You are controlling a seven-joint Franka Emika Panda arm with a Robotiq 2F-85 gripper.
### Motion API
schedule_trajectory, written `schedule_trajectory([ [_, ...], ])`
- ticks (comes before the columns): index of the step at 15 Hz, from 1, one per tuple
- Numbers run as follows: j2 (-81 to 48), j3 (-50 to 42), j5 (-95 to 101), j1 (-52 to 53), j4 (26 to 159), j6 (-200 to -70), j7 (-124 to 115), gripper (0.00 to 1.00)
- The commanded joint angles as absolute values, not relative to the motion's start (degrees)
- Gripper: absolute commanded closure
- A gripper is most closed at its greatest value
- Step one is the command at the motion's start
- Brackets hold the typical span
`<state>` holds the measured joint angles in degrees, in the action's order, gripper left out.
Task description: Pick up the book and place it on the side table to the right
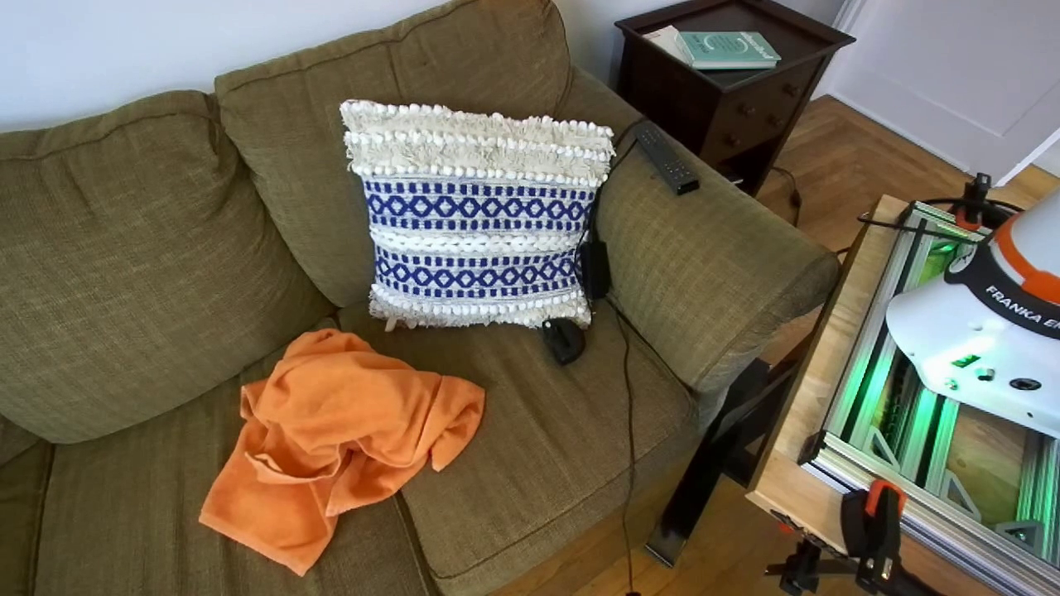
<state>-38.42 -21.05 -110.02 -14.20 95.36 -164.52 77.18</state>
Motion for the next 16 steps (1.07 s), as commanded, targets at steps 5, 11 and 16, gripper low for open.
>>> schedule_trajectory([
  [5, -20.93, -21.75, -118.23, -7.75, 116.76, -158.60, 105.12, 0.00],
  [11, -14.28, -21.71, -116.94, -5.94, 126.74, -156.11, 116.12, 0.00],
  [16, -10.90, -21.22, -110.10, -5.99, 132.22, -156.45, 115.36, 0.00],
])
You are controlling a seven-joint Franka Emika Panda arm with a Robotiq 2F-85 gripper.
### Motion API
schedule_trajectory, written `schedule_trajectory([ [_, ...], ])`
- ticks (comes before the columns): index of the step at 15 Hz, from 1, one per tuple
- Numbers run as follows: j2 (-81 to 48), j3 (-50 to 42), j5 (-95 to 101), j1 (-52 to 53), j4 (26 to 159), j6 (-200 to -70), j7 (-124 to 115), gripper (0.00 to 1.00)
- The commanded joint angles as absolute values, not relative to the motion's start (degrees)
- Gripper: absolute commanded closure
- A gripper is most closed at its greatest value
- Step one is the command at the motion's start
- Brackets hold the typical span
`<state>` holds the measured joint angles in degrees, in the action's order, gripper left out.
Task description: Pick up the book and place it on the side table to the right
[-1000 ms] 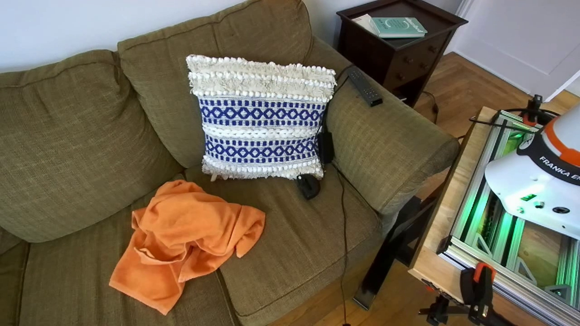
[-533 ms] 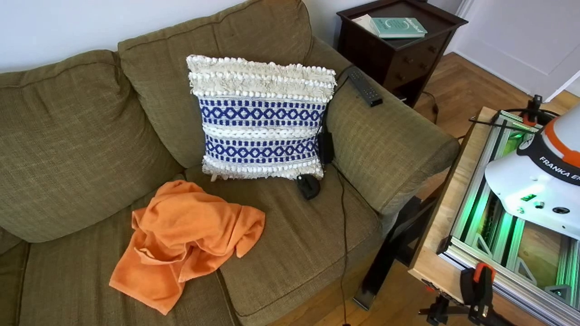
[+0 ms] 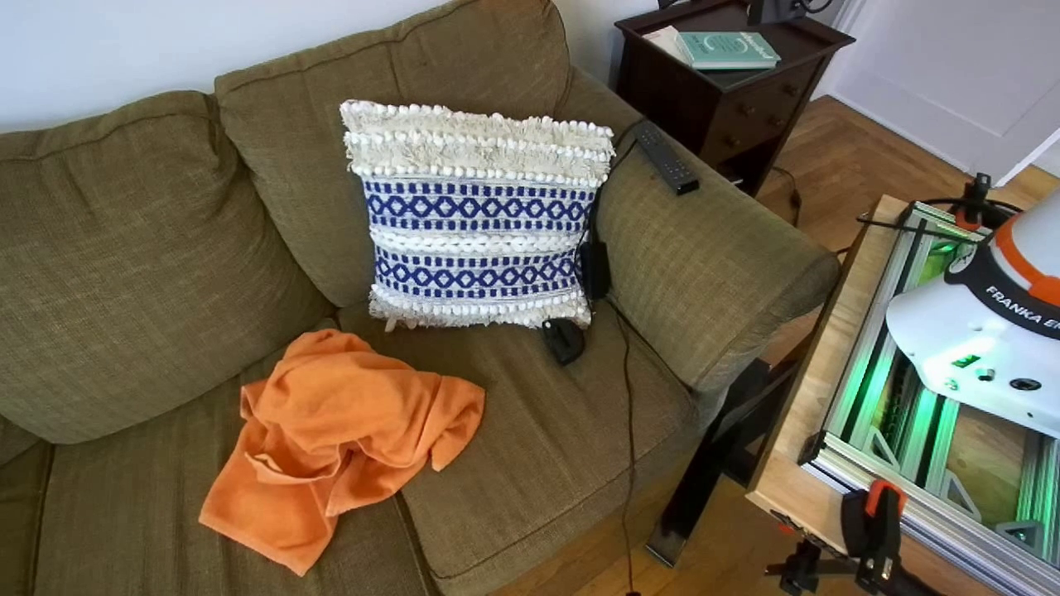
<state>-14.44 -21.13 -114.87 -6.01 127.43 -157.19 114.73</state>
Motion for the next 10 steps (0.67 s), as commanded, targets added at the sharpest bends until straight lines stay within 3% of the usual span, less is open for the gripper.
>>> schedule_trajectory([
  [1, -10.50, -20.98, -106.56, -6.20, 133.40, -155.84, 112.83, 0.00],
  [10, -12.99, -21.02, -110.18, -5.97, 129.72, -157.18, 113.51, 0.00],
])
